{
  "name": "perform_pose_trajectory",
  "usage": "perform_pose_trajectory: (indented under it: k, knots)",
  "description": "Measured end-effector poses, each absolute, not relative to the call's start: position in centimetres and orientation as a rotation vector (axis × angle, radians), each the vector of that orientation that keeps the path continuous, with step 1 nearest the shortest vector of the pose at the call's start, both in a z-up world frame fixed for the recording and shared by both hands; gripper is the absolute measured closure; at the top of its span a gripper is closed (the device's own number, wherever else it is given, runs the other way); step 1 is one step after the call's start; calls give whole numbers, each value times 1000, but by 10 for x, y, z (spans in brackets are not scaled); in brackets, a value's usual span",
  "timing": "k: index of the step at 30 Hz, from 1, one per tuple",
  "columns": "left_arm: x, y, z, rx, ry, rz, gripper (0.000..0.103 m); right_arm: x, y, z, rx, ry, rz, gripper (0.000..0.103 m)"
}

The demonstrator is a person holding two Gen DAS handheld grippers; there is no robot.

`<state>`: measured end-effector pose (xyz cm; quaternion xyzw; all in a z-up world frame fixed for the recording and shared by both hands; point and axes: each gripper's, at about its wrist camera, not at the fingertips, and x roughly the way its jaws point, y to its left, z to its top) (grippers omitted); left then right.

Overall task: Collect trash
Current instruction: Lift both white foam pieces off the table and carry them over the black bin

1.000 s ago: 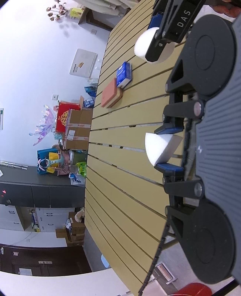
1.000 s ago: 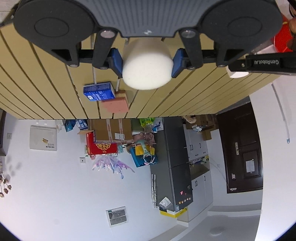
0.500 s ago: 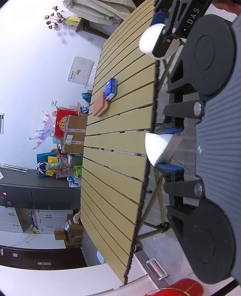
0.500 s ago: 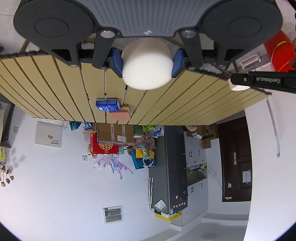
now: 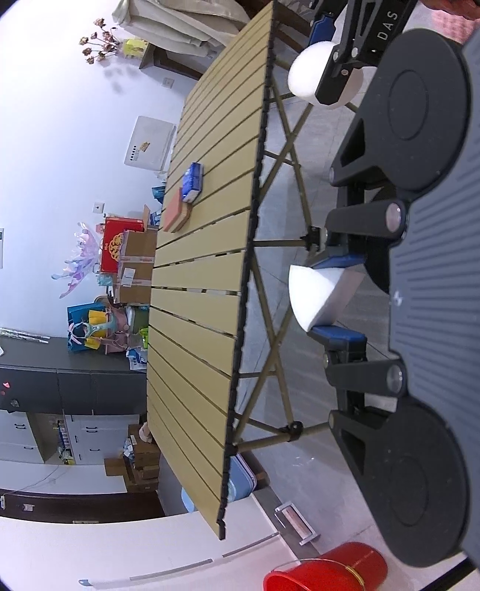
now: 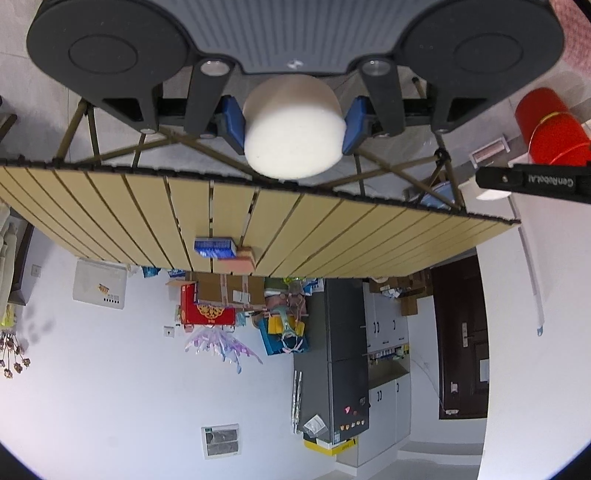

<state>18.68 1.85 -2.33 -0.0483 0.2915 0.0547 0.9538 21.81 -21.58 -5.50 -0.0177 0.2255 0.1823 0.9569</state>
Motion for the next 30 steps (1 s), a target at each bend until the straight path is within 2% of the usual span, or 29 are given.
perform_pose_trajectory:
  k: [16,30]
  knots:
    - [148,16,-68,-98,696,80,72,165,-210,-92,-76,583,375,50]
    - [149,19,-136,-87,892,78,72,156,-184,-162,-92,834,409,50]
